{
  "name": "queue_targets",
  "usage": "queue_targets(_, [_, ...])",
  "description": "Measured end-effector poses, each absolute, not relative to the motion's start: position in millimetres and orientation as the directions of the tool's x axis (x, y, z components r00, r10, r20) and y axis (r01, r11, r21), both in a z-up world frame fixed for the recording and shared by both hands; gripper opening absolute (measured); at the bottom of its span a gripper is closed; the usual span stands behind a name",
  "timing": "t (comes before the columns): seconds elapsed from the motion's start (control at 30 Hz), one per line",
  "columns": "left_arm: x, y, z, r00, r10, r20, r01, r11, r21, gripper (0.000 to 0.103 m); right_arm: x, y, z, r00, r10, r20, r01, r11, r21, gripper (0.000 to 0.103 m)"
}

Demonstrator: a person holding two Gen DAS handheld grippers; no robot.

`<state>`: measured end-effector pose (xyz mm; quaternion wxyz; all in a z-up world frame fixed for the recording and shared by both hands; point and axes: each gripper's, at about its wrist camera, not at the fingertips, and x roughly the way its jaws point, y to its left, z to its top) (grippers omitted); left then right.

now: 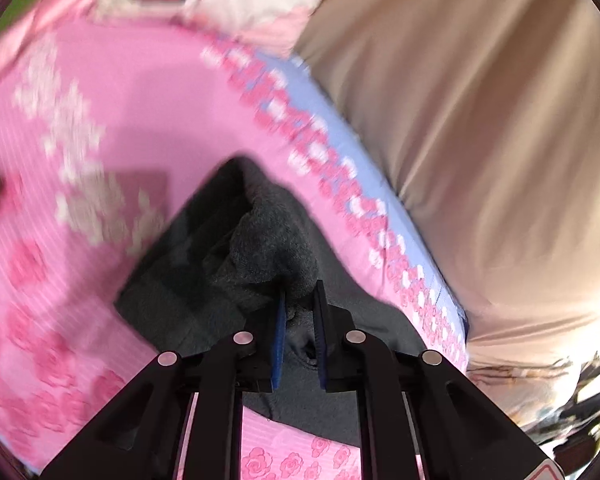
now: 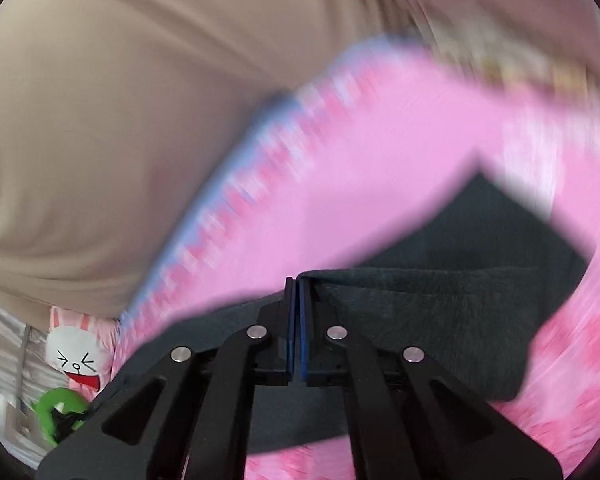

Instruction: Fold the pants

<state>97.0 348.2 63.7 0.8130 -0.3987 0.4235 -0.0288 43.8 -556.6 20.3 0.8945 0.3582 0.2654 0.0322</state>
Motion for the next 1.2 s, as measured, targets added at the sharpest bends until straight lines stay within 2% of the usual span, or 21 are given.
queue_targets(0.03, [95,350,71,0.640,-0.373,-0.672,-0.282,0.699,-0.657,0.010,33,-555,36,0.873,0.233,-0.430,0.106,0.768,0.632,0.000])
queue_targets(0.1, [88,352,77,0.630,-0.328,-0.704,-0.284,0.747,-0.601,0.010,13,-554,44,0.873,0.184,-0.451,0.113,0.823,0.556,0.000])
queue_targets(0.17, [82,354,59,0.576,-0.285,-0.766,-0.307,0.793,-0.527,0.010,10,-557,22,0.830,0.181,-0.527,0.140,0.847,0.513,0.000])
queue_targets(0.27, [80,360,17,0.498,-0.285,-0.819,-0.340,0.805,-0.486,0.010,9,-569,-41,0.718,0.182,-0.672,0.248,0.836,0.491,0.004])
queue_targets(0.4, [70,365,-8,0.498,-0.305,-0.812,-0.361,0.778,-0.514,0.013,-6,-582,-56,0.722,0.239,-0.649,0.263,0.773,0.578,0.007])
queue_targets(0.43, [66,366,-5,0.519,-0.305,-0.799,-0.355,0.774,-0.525,0.015,-8,-585,-55,0.731,0.245,-0.637,0.258,0.765,0.590,0.015])
queue_targets(0.47, [61,366,-1,0.536,-0.303,-0.788,-0.351,0.768,-0.535,0.021,-11,-588,-53,0.740,0.246,-0.626,0.254,0.759,0.599,0.040])
queue_targets(0.5, [57,366,3,0.551,-0.302,-0.778,-0.349,0.763,-0.544,0.042,-13,-592,-49,0.754,0.231,-0.615,0.260,0.755,0.602,0.054])
queue_targets(0.53, [50,367,11,0.576,-0.292,-0.763,-0.348,0.757,-0.553,0.056,-14,-594,-45,0.766,0.209,-0.608,0.268,0.757,0.596,0.068])
queue_targets(0.57, [45,367,16,0.593,-0.284,-0.753,-0.349,0.752,-0.559,0.074,-12,-593,-44,0.771,0.197,-0.605,0.268,0.762,0.590,0.068])
queue_targets(0.6, [41,368,21,0.613,-0.272,-0.742,-0.352,0.747,-0.564,0.078,-10,-593,-43,0.772,0.195,-0.605,0.267,0.764,0.587,0.068])
queue_targets(0.83, [68,362,4,0.573,-0.292,-0.766,-0.406,0.711,-0.574,0.079,7,-596,-59,0.755,0.157,-0.637,0.331,0.748,0.575,0.067])
queue_targets(0.87, [71,358,3,0.574,-0.294,-0.764,-0.393,0.719,-0.573,0.073,11,-597,-58,0.760,0.150,-0.633,0.337,0.741,0.580,0.050])
queue_targets(0.9, [73,354,4,0.576,-0.288,-0.765,-0.381,0.733,-0.563,0.051,15,-600,-56,0.769,0.147,-0.622,0.332,0.740,0.585,0.037])
queue_targets(0.93, [77,346,8,0.580,-0.276,-0.767,-0.363,0.755,-0.546,0.042,20,-602,-51,0.775,0.146,-0.615,0.328,0.739,0.588,0.000])
queue_targets(0.97, [79,341,11,0.582,-0.258,-0.771,-0.358,0.770,-0.528,0.030,21,-603,-45,0.787,0.142,-0.601,0.320,0.739,0.593,0.000])
queue_targets(1.0, [80,337,15,0.587,-0.242,-0.772,-0.355,0.780,-0.515,0.027,20,-604,-31,0.812,0.129,-0.569,0.296,0.749,0.592,0.000])
queue_targets(1.1, [80,332,21,0.588,-0.212,-0.781,-0.363,0.793,-0.489,0.027,3,-609,21,0.879,0.044,-0.474,0.244,0.813,0.529,0.000])
queue_targets(1.17, [76,330,18,0.575,-0.173,-0.800,-0.384,0.806,-0.451,0.027,-1,-622,21,0.860,-0.011,-0.509,0.293,0.829,0.477,0.000])
queue_targets(1.2, [74,330,17,0.566,-0.156,-0.810,-0.397,0.809,-0.433,0.027,5,-634,4,0.810,-0.025,-0.586,0.340,0.834,0.434,0.001])
